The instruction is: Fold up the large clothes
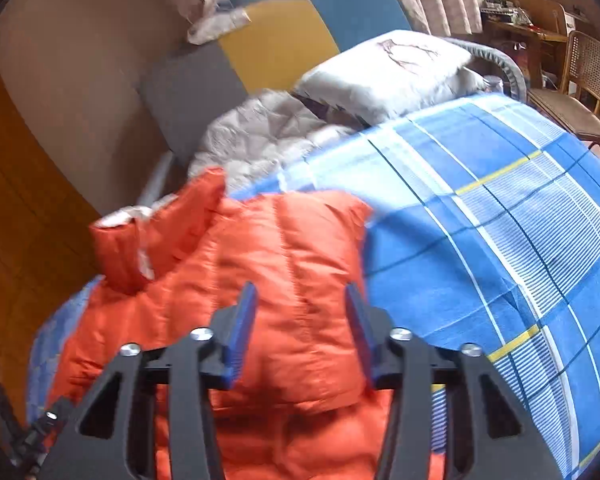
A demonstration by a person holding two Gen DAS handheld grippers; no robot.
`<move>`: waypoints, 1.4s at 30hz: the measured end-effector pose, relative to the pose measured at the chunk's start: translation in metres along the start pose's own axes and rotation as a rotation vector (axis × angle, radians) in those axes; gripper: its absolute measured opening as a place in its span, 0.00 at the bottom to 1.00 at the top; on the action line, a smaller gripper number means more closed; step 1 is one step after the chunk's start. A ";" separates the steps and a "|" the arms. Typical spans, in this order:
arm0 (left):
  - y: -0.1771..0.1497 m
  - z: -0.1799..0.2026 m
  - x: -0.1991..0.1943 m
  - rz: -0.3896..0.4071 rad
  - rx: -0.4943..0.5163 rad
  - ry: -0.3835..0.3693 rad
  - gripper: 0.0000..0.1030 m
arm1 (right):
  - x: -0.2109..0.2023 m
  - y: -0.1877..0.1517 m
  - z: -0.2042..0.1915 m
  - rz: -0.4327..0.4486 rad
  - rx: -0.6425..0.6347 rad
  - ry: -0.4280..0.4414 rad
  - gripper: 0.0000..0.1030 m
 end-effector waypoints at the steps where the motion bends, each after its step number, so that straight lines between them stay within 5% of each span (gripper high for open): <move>1: 0.003 0.000 0.002 0.000 -0.003 0.001 0.71 | 0.008 -0.002 -0.003 -0.017 -0.017 -0.010 0.38; 12: 0.034 0.000 0.033 -0.023 -0.062 -0.030 0.62 | 0.054 -0.028 -0.031 -0.070 -0.174 -0.076 0.38; 17: 0.039 -0.010 0.055 -0.071 -0.120 -0.064 0.07 | 0.063 -0.032 -0.032 -0.073 -0.214 -0.111 0.38; 19: 0.035 -0.012 0.048 -0.050 -0.120 -0.080 0.05 | 0.064 -0.032 -0.034 -0.075 -0.231 -0.131 0.38; 30: 0.012 -0.020 0.058 -0.063 -0.060 0.058 0.11 | 0.071 -0.038 -0.046 -0.087 -0.334 -0.230 0.38; 34: 0.018 -0.014 0.026 0.064 -0.047 0.150 0.60 | 0.070 -0.037 -0.045 -0.086 -0.333 -0.231 0.38; 37: 0.025 0.004 0.002 0.156 -0.005 0.150 0.61 | 0.069 -0.037 -0.047 -0.085 -0.338 -0.239 0.38; 42: 0.037 0.045 0.015 0.152 0.096 0.110 0.61 | 0.069 -0.038 -0.047 -0.083 -0.343 -0.245 0.38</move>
Point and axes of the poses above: each gripper's, at about its wrist camera, not at the fingertips, and x roughly the way its jaws point, z to its right, y to its top, the point moved 5 cm from there along x, roughly the way its jaws point, and after that the axes turned 12 degrees about -x, right-handed, at the moved point
